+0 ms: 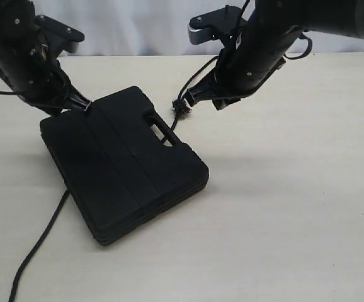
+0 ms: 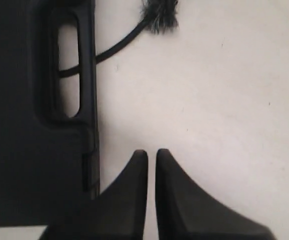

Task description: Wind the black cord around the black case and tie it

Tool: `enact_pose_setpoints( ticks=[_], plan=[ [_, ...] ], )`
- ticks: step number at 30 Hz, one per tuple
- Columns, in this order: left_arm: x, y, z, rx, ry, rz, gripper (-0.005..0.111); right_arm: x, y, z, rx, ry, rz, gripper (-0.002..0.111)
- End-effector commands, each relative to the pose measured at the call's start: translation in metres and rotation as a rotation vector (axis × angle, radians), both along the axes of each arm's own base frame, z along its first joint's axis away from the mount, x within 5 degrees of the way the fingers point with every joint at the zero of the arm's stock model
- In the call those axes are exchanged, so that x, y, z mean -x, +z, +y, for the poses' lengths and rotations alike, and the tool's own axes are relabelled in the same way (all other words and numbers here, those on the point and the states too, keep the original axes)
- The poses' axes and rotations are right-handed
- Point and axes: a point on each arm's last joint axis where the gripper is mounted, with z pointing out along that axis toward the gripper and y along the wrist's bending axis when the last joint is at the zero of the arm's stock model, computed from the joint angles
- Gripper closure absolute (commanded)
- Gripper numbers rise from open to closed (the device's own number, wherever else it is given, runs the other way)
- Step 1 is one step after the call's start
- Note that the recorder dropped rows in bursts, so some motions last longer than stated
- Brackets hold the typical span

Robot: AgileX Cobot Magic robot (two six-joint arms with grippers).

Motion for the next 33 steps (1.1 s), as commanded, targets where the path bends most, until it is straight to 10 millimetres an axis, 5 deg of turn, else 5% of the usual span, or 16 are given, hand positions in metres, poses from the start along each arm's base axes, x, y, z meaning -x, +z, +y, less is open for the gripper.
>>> enact_pose_setpoints(
  ticks=[1,4,7,11,14,21,29,33],
  plan=[
    [0.021,-0.020,-0.001,0.075,0.017,-0.036,0.107,-0.016,-0.006,0.010,-0.037,0.039,-0.057,0.102],
    [0.045,-0.033,-0.003,0.225,0.077,-0.235,0.107,-0.030,-0.018,0.021,-0.045,0.075,0.008,0.098],
    [0.073,-0.036,-0.001,0.320,0.093,-0.425,0.107,-0.047,-0.024,0.030,-0.024,0.094,0.048,0.081],
    [0.099,-0.043,0.004,0.325,0.100,-0.424,0.107,-0.069,-0.039,0.045,-0.024,0.159,0.089,0.055],
    [0.102,-0.045,0.005,0.315,0.100,-0.395,0.107,-0.080,-0.061,0.053,-0.030,0.200,0.130,0.048],
    [0.101,-0.045,0.005,0.315,0.093,-0.404,0.107,-0.091,-0.098,0.060,-0.033,0.206,0.167,0.048],
    [0.101,-0.046,0.005,0.311,0.090,-0.398,0.107,-0.091,-0.109,0.062,-0.040,0.217,0.185,0.049],
    [0.101,-0.049,0.005,0.311,0.098,-0.383,0.107,-0.091,-0.112,0.063,-0.042,0.214,0.193,0.078]
  ],
)
